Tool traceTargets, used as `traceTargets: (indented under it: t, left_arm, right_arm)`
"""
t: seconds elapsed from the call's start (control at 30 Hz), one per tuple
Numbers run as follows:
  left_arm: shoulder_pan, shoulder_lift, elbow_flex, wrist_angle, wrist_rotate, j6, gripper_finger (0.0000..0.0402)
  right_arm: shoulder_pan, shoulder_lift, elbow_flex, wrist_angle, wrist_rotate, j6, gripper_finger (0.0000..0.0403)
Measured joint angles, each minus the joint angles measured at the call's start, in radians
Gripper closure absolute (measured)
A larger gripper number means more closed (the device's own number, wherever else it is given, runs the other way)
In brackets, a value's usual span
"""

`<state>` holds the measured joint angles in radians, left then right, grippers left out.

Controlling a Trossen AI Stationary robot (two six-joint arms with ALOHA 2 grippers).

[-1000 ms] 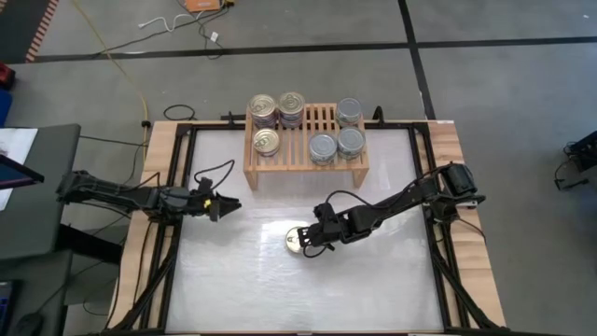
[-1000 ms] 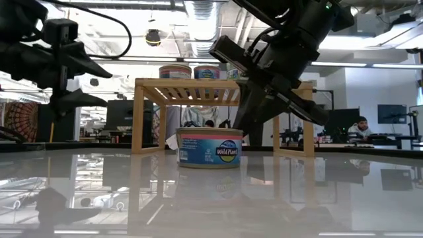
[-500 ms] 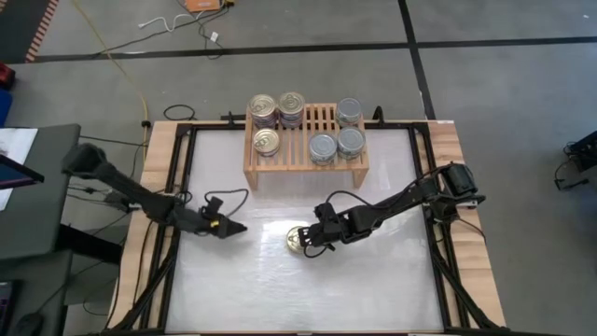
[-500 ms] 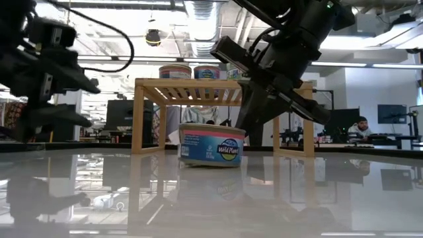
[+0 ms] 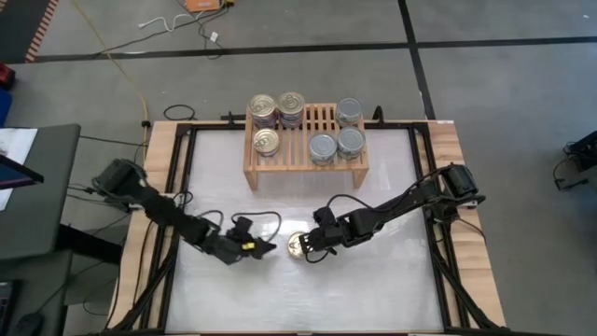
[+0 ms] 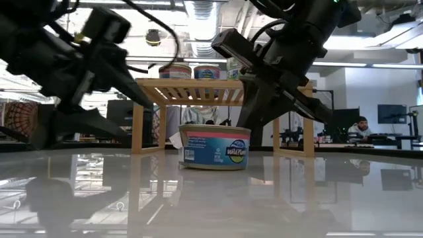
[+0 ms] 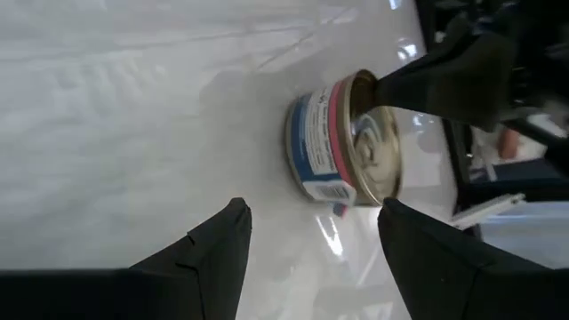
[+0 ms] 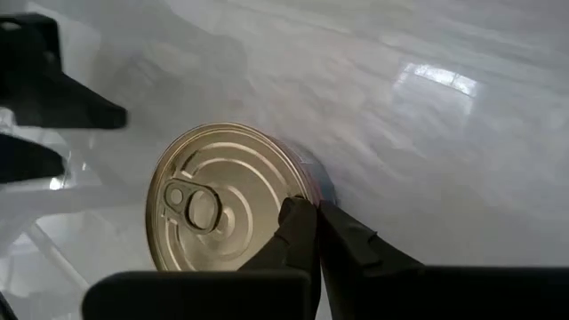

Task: Stack canned seafood by type on shelf
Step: Stack the blue-pink tuna can on top of the other blue-pink tuna can on the shelf

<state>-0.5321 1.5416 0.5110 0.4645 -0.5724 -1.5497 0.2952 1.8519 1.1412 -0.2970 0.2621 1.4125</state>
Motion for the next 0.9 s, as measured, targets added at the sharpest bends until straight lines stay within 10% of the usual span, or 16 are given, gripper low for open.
traceTargets:
  t: [0.37,0.9]
  left_arm:
    - [0.027,0.271,0.227,0.012,-0.002,-0.166,0.0168]
    - [0.063,0.308,0.281,-0.002,-0.021,-0.131,0.0168]
  right_arm:
    - [0.004,-0.001,0.0,-0.014,-0.016,-0.031,0.0368]
    - [0.011,-0.005,0.003,-0.108,-0.051,-0.033,0.0378]
